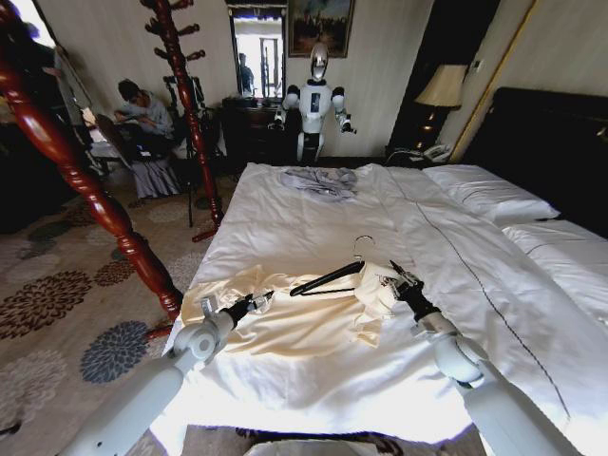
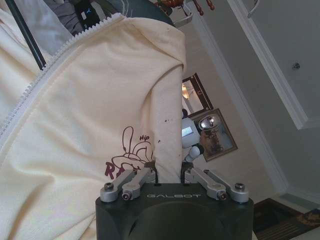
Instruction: Pick up the clothes from the bed and hang them on the clothes hanger.
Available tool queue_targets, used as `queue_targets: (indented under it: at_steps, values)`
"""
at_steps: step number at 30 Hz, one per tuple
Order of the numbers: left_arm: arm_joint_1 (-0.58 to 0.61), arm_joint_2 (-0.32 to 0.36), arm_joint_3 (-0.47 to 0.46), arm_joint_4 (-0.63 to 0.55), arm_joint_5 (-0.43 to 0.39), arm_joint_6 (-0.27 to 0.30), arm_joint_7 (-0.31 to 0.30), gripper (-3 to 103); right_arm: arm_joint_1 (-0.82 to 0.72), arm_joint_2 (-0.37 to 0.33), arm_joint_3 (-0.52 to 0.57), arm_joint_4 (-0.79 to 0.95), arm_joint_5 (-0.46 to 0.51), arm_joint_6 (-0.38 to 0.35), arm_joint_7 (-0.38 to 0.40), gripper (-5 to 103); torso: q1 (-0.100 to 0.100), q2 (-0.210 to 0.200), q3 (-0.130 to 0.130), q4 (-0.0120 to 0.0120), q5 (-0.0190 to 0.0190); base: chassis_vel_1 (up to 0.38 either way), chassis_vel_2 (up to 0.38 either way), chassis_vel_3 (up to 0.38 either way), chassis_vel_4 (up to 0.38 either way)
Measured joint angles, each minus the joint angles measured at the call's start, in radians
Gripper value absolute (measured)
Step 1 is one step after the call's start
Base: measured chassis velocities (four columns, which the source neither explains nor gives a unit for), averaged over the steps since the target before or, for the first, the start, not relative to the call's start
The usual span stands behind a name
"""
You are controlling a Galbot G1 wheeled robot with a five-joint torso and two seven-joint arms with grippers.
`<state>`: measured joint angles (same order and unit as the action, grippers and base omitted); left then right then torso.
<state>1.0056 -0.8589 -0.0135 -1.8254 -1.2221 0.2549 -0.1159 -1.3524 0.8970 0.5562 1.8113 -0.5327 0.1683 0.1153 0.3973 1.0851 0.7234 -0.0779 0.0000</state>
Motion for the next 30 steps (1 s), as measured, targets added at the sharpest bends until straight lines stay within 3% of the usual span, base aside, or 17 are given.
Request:
queue_targets:
  at_steps: [15,27,30]
  values:
    - [-0.007,0.021,0.023,-0.053,-0.001,0.002,-0.006,85,-0.003,-0.004,0.006,0.001,0.002,0.000,0.000,19,0.000,0.000,0.000,0.0001,0.0001,0.000,0.000,0.000,0.000]
    - [-0.015,0.002,0.035,-0.009,0.012,0.003,0.004,85,-0.013,-0.005,0.015,0.003,0.004,-0.001,0.000,19,0.000,0.000,0.000,0.0000,0.0000,0.000,0.000,0.000,0.000]
    - [-0.028,-0.009,0.037,0.003,0.013,0.002,0.005,80,-0.015,-0.005,0.016,0.004,0.004,-0.001,0.000,19,0.000,0.000,0.000,0.0000,0.0000,0.000,0.000,0.000,0.000]
